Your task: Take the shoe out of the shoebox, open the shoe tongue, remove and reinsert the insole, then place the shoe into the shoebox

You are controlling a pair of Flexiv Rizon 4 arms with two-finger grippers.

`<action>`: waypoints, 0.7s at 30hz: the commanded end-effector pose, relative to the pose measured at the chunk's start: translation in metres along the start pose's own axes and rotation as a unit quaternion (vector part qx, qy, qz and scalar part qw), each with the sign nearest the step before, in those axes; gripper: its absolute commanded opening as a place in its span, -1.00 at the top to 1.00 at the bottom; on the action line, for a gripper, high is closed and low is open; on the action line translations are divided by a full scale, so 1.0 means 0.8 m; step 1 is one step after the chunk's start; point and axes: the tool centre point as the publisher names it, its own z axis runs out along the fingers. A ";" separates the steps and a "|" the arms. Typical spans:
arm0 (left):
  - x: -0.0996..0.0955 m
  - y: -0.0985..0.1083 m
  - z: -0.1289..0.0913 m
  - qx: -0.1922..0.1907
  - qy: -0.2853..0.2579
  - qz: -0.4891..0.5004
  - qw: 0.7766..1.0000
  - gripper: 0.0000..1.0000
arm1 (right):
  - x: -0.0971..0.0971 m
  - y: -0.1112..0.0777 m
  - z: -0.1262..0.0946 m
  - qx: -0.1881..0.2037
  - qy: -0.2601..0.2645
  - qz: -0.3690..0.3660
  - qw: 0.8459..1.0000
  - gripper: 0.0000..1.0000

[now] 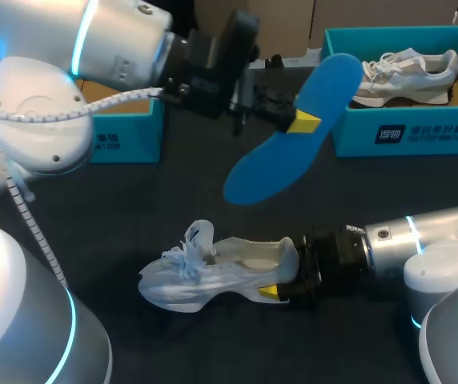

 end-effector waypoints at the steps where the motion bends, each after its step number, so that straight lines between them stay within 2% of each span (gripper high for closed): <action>1: 0.006 0.008 -0.023 0.006 -0.002 0.001 1.000 1.00 | 0.001 0.002 0.002 0.003 0.000 0.001 1.000 1.00; 11: 0.006 0.008 -0.023 0.006 -0.002 0.001 1.000 1.00 | 0.001 0.002 0.002 0.003 0.000 0.001 1.000 1.00; 13: 0.013 -0.004 -0.032 0.030 -0.001 -0.001 1.000 1.00 | 0.001 0.002 0.002 0.003 0.000 0.001 1.000 1.00; 21: 0.037 -0.035 -0.076 0.073 0.021 -0.007 0.997 1.00 | 0.001 0.002 0.002 0.003 0.000 0.001 1.000 1.00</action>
